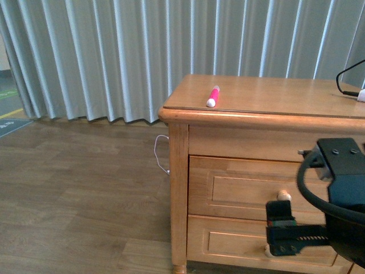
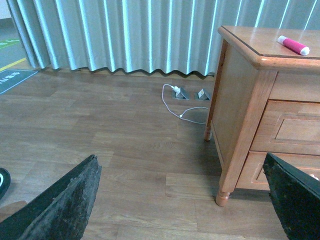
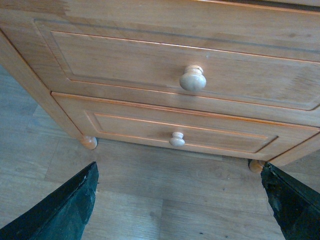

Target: Place pink marker in drawer with both arms

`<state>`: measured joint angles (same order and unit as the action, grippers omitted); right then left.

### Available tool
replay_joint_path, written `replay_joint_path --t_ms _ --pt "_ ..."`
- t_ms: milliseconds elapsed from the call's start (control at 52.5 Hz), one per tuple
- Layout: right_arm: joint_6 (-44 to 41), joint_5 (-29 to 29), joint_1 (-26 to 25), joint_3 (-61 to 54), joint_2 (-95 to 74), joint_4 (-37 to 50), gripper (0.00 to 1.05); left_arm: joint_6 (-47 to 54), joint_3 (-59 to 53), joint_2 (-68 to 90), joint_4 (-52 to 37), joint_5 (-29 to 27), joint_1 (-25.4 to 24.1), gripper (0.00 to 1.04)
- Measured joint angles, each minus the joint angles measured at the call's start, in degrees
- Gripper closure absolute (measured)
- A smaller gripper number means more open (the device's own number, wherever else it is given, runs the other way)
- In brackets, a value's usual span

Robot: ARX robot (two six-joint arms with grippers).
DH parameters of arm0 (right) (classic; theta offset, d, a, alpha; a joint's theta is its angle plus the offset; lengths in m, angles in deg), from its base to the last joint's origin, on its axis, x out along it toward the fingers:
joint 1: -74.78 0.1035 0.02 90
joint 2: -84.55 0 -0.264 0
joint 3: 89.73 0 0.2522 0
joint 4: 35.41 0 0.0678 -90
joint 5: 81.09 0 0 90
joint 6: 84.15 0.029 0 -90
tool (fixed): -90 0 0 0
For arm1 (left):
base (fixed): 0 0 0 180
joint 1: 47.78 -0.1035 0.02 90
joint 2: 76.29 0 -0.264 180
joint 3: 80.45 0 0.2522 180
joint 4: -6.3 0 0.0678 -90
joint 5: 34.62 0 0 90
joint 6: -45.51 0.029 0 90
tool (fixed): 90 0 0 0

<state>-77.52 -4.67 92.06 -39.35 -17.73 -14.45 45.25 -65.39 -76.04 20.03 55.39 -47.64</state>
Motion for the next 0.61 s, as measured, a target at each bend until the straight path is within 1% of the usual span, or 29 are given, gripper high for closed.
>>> replay_joint_path --t_ms 152,285,609 --pt "2.21 -3.15 0.87 7.87 -7.61 0.52 0.09 0.0 0.0 0.0 0.0 0.0 0.0 0.06" --pt "3.15 -5.6 0.48 13.55 -13.22 1.88 0.09 0.0 0.0 0.0 0.0 0.0 0.0 0.06" --pt "4.72 -6.1 -2.29 22.43 -22.38 2.86 0.09 0.02 0.0 0.0 0.0 0.0 0.0 0.06"
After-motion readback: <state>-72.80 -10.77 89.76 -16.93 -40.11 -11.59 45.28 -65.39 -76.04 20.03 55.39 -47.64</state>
